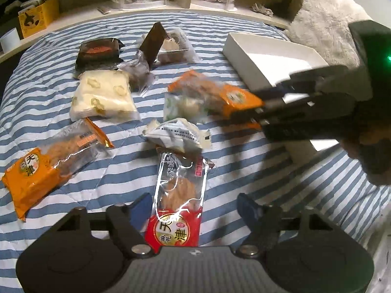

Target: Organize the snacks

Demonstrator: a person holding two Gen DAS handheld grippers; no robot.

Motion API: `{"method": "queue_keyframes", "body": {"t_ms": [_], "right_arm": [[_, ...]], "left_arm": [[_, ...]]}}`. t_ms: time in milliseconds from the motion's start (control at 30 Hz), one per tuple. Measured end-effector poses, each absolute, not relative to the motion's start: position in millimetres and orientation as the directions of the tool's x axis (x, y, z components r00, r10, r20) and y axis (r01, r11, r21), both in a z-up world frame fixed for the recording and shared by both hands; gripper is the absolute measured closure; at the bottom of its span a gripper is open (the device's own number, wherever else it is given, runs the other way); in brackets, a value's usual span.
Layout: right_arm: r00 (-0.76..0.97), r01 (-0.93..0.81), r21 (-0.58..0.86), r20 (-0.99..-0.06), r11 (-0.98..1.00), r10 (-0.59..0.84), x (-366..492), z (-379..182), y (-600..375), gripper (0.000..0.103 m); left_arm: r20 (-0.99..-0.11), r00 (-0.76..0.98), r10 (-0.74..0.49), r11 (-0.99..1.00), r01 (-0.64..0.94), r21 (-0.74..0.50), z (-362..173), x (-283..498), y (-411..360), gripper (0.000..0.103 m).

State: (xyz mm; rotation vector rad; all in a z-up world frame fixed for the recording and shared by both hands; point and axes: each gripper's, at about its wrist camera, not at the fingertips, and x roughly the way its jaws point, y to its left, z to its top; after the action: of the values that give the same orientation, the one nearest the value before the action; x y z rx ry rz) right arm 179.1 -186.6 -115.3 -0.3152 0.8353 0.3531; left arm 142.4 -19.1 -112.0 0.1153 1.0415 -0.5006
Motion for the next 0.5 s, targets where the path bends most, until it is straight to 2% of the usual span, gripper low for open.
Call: {"method": "queue_keyframes", "body": {"t_ms": [200, 500], "right_arm": [[0.535, -0.39, -0.016, -0.818, 0.921, 0.212, 153, -111, -196, 0.051], [0.472, -0.326, 0.011, -0.864, 0.945, 0.173, 85, -118, -202, 0.051]], "left_arm": [[-0.861, 0.402, -0.313, 0.884, 0.455, -0.108, -114, 137, -20, 0.033], [-0.865, 0.419, -0.276, 0.895, 0.44, -0.072, -115, 137, -21, 0.044]]}}
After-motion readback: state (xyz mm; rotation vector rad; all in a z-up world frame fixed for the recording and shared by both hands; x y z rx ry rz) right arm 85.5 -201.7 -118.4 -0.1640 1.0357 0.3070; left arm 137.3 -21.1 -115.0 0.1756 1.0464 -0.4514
